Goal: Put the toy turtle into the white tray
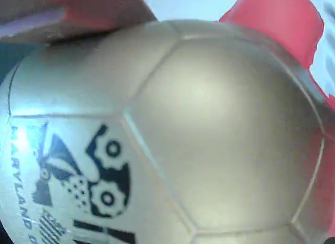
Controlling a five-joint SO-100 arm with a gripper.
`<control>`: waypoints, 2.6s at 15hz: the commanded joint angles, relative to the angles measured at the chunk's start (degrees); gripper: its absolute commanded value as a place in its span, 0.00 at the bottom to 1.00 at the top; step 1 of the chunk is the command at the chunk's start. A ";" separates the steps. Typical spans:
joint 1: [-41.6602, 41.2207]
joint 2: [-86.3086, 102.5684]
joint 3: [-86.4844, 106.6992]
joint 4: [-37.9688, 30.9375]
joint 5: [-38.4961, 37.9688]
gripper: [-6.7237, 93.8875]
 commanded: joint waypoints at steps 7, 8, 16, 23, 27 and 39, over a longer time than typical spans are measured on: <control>-0.79 -7.56 -9.14 2.37 0.35 0.07; -0.62 -7.73 -9.14 2.46 0.35 0.07; -0.26 -9.67 -6.59 3.60 0.79 0.07; -1.32 -9.76 -4.22 5.80 0.35 0.54; -1.32 -9.76 -1.14 5.45 0.18 0.62; -1.41 -0.79 -4.92 5.54 -0.70 0.07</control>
